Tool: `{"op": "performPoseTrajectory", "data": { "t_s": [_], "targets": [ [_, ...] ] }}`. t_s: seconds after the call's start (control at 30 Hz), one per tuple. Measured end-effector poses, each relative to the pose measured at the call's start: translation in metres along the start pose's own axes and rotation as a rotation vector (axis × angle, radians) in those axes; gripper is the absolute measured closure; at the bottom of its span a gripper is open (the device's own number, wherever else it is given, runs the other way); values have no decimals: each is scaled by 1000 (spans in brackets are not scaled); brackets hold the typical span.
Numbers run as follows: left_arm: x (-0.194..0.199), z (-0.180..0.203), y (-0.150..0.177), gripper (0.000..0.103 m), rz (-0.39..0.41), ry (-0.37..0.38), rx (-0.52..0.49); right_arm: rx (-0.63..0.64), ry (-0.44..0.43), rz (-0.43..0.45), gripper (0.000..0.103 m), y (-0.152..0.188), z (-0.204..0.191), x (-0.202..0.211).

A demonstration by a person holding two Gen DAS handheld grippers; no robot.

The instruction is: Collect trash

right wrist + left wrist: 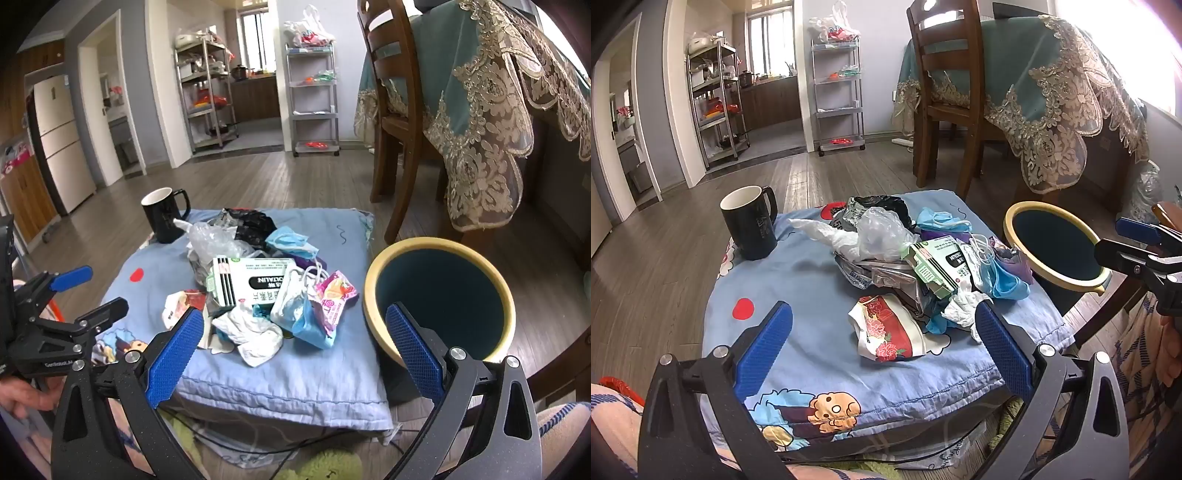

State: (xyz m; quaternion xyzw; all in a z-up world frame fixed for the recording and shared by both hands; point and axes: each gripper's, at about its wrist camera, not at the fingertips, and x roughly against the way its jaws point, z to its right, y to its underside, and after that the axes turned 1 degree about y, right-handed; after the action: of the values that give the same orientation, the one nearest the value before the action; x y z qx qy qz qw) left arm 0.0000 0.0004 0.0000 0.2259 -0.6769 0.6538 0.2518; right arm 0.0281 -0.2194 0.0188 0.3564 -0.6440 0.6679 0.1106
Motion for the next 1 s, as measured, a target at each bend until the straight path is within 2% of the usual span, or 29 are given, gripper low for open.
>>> {"op": "performPoseTrajectory", "data": {
  "t_s": [0.8, 1.0],
  "targets": [
    [1, 0, 0, 6, -6, 1, -5, -1, 1, -2, 5, -3, -2, 1],
    [-9, 6, -4, 6, -27, 18, -4, -31, -21, -30, 5, -4, 6, -5]
  ]
}}
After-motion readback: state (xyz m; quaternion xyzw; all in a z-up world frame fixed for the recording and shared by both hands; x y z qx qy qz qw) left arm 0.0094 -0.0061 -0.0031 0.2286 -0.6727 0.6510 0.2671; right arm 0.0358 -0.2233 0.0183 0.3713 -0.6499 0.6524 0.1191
